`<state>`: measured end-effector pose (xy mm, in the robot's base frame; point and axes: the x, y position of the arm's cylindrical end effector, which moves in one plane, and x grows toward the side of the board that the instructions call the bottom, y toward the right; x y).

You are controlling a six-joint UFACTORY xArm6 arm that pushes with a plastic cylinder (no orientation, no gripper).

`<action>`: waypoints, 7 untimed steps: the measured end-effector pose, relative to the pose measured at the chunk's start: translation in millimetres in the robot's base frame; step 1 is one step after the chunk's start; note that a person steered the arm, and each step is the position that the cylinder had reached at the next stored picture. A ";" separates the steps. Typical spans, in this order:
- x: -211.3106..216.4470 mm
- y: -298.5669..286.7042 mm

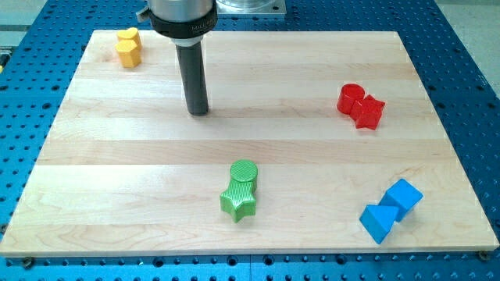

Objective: Slide the blue cube to the center of the board

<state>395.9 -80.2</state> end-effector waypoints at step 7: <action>95.7 198.4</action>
<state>491.6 118.2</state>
